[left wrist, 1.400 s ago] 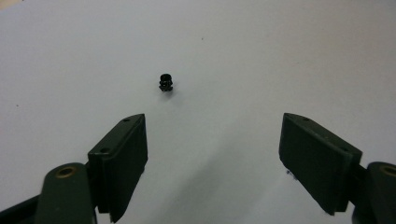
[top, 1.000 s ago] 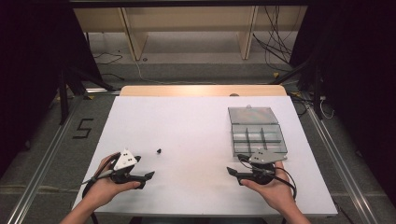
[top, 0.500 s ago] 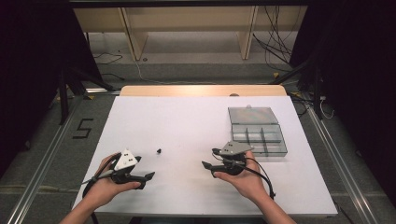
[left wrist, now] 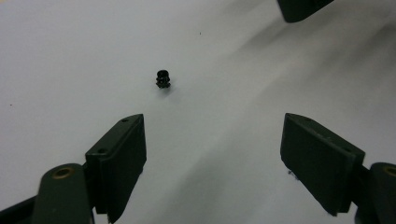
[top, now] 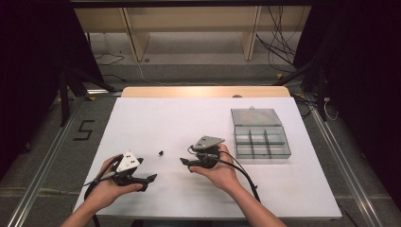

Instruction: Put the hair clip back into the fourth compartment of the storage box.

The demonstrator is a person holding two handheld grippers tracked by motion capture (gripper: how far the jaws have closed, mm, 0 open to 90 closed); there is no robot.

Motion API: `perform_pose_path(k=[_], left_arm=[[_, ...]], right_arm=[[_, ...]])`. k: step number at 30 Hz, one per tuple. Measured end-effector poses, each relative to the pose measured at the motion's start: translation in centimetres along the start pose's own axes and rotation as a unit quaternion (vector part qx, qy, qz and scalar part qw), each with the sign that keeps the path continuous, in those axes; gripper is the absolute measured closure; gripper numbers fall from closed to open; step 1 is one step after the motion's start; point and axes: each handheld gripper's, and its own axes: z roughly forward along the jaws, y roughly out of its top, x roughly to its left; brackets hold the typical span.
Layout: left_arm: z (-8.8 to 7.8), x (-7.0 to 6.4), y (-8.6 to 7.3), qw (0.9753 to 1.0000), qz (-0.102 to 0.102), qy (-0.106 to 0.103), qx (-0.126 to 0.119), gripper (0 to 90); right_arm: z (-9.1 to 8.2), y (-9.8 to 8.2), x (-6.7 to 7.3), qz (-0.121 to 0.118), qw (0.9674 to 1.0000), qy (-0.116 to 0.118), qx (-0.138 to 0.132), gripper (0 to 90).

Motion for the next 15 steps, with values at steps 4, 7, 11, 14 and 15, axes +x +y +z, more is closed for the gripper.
perform_pose_path(k=[4,7,11,14,15], left_arm=[[0.1,0.0,0.0,1.0,0.001,-0.002,0.002,22.2],[0.1,0.0,0.0,1.0,0.001,-0.002,0.0,22.2],[0.1,0.0,0.0,1.0,0.0,-0.003,0.001,22.2],[0.1,0.0,0.0,1.0,0.001,-0.004,0.001,22.2],[0.1,0.0,0.0,1.0,0.001,-0.004,0.001,22.2]], right_arm=[[1.9,0.8,0.3,-0.002,1.0,0.006,0.005,38.3],[3.3,1.3,0.7,-0.009,0.9998,0.01,0.012,38.6],[5.0,2.0,1.3,-0.015,0.9995,0.016,0.022,40.2],[6.0,2.6,1.7,-0.022,0.9992,0.018,0.026,42.3],[6.4,2.7,1.8,-0.026,0.9991,0.018,0.03,42.6]])
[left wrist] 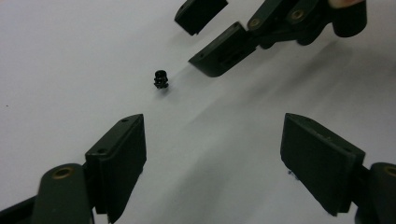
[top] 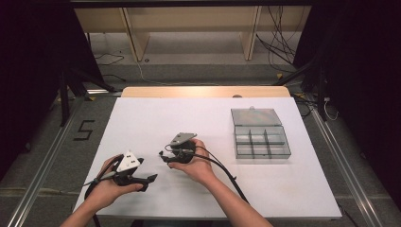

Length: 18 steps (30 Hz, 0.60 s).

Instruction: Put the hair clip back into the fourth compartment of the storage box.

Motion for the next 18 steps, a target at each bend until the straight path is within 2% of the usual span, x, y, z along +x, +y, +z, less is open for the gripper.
perform_pose_path(k=[9,18], left_arm=[[0.0,0.0,0.0,1.0,0.002,-0.003,0.002,22.2],[0.0,0.0,-0.1,1.0,0.002,-0.003,0.002,22.2]], right_arm=[[2.1,0.8,0.2,0.001,0.9997,-0.008,0.023,47.2],[3.3,1.1,0.4,0.003,0.999,-0.014,0.043,51.3]])
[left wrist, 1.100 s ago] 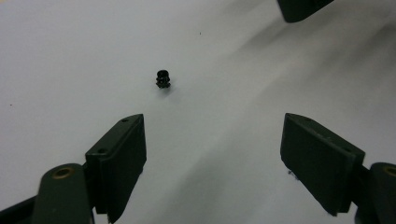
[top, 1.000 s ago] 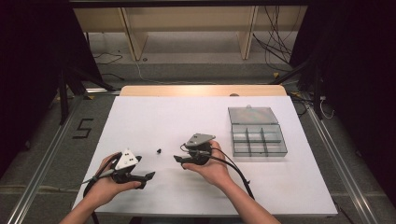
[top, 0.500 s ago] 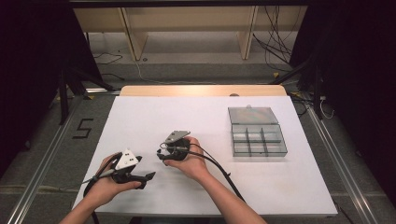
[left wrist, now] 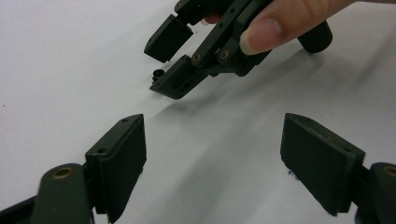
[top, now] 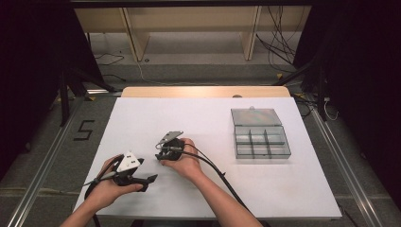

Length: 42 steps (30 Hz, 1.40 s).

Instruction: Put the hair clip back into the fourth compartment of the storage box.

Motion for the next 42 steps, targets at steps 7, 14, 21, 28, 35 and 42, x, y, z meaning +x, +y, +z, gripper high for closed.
perform_pose_path(k=[7,14,21,28,35,42], left_arm=[[0.0,-0.02,0.0,1.0,0.002,-0.001,0.001,22.2],[0.02,0.0,0.01,1.0,0.002,-0.002,0.001,22.2],[0.01,0.02,-0.01,1.0,0.002,-0.001,0.001,22.2],[0.01,0.0,0.0,1.0,0.002,-0.001,0.001,22.2],[0.0,0.04,0.0,1.0,-0.003,0.002,-0.003,22.1],[-0.06,0.16,-0.01,1.0,-0.001,0.006,-0.001,22.1]], right_arm=[[0.64,0.17,0.16,0.0,1.0,-0.006,0.006,56.8],[0.77,0.3,0.39,0.001,0.9999,-0.015,0.008,64.6],[0.92,0.37,0.48,0.006,0.9998,-0.019,0.004,73.0],[0.91,0.37,0.44,0.006,0.9998,-0.016,0.003,74.9],[0.63,0.55,0.44,0.005,0.9999,-0.012,-0.005,75.0],[0.15,0.74,0.36,0.006,0.9999,-0.01,-0.013,75.1]])
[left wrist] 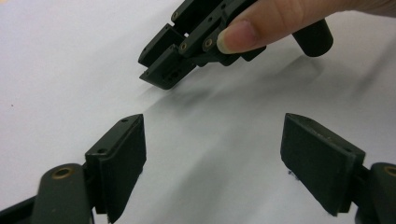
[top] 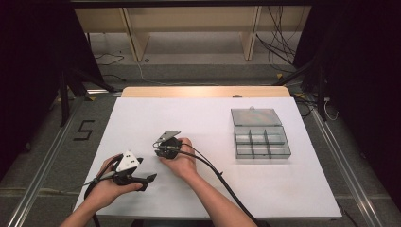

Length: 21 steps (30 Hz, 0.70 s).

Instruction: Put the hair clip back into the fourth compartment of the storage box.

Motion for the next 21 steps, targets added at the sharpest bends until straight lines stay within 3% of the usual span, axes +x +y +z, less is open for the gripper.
perform_pose_path(k=[21], left_arm=[[0.0,0.0,0.0,1.0,0.002,-0.001,-0.002,22.1]], right_arm=[[-1.9,0.1,-0.8,0.012,0.9999,0.005,-0.009,75.2]])
